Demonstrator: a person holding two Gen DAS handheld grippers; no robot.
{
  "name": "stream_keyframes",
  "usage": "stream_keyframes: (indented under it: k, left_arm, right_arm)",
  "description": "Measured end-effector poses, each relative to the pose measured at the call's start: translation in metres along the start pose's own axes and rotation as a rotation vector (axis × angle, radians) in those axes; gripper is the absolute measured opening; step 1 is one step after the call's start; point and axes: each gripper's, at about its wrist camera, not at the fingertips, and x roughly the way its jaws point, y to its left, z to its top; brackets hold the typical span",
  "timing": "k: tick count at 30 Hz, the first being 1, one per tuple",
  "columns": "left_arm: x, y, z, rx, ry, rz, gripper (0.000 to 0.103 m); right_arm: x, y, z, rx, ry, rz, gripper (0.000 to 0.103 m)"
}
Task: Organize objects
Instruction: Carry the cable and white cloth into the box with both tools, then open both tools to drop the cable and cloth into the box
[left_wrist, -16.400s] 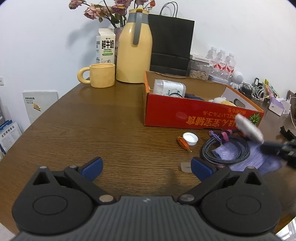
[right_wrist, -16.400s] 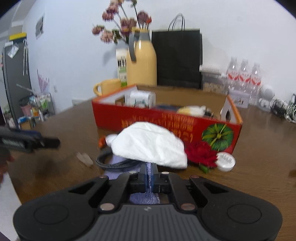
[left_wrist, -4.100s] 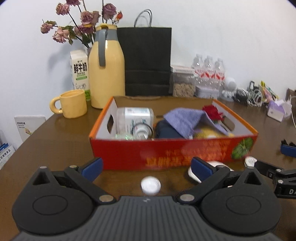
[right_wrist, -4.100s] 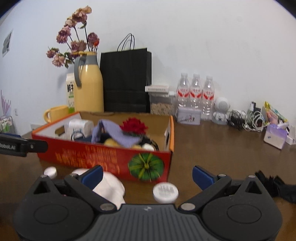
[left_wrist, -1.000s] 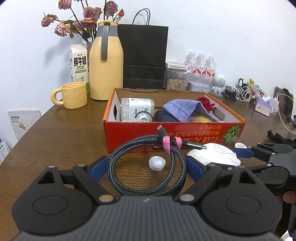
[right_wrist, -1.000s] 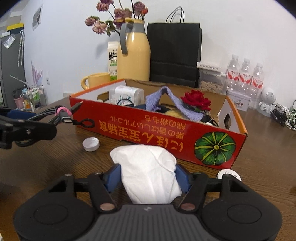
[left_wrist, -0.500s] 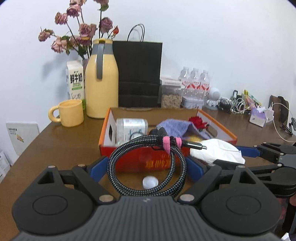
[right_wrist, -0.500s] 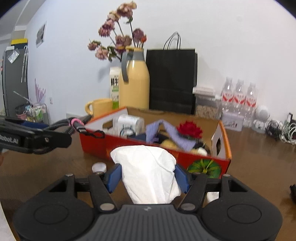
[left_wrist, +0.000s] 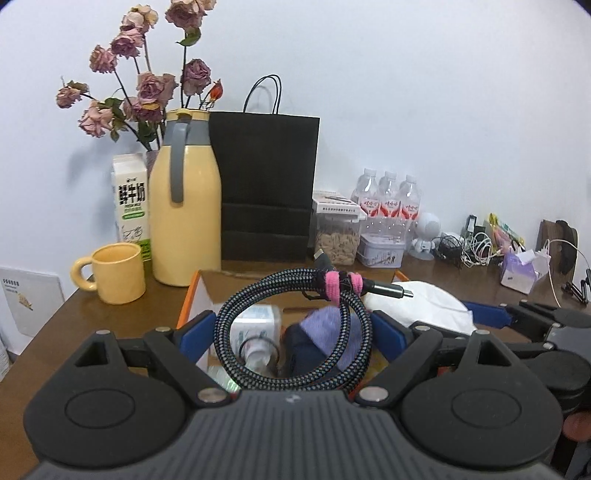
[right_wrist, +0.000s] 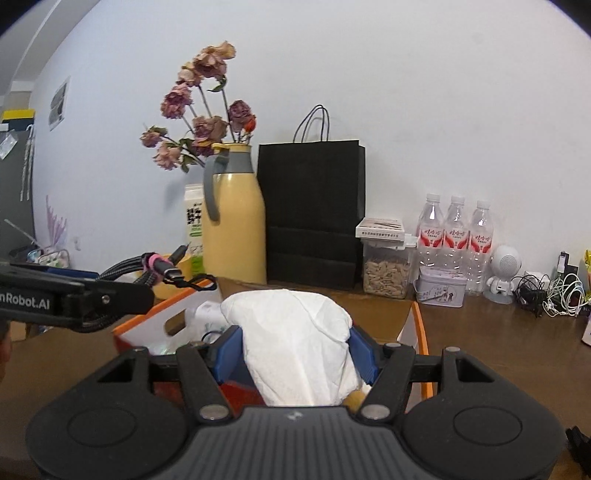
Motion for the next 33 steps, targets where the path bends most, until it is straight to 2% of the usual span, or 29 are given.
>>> stream_keyframes:
  k: [12, 19, 21, 22, 23, 24, 25, 26, 33]
  left_arm:
    - [0.096, 0.001, 0.017, -0.019, 0.054, 0.008, 0.09]
    - [0.124, 0.004, 0.018, -0.01, 0.084, -0.009, 0.09]
    - [0.126, 0.006, 0.017, -0.018, 0.09, -0.005, 0.091]
    - [0.126, 0.008, 0.016, -0.026, 0.094, 0.002, 0.095]
    - [0.126, 0.009, 0.017, -0.033, 0.089, 0.009, 0.101]
    - [0.124, 0.011, 0.016, -0.045, 0.074, 0.02, 0.103]
    - [0.122, 0.012, 0.016, -0.052, 0.065, 0.031, 0.103]
    - [0.121, 0.013, 0.016, -0.054, 0.063, 0.041, 0.103]
    - [0.12, 0.014, 0.016, -0.052, 0.057, 0.058, 0.103]
  right_arm:
    - [0.088, -0.011, 0.014, 0.02, 0.035, -0.054, 0.062]
    - [0.1, -0.024, 0.005, 0.06, 0.047, -0.046, 0.064]
    - [0.101, -0.024, 0.003, 0.06, 0.051, -0.054, 0.07]
    - [0.101, -0.024, 0.002, 0.059, 0.055, -0.063, 0.076]
    - [0.102, -0.024, 0.0, 0.057, 0.063, -0.075, 0.084]
    - [0.102, -0.024, -0.001, 0.058, 0.069, -0.086, 0.089]
    - [0.101, -0.024, -0.003, 0.059, 0.07, -0.095, 0.099]
    - [0.1, -0.024, -0.004, 0.06, 0.068, -0.103, 0.103]
    - [0.091, -0.02, -0.003, 0.046, 0.053, -0.101, 0.103]
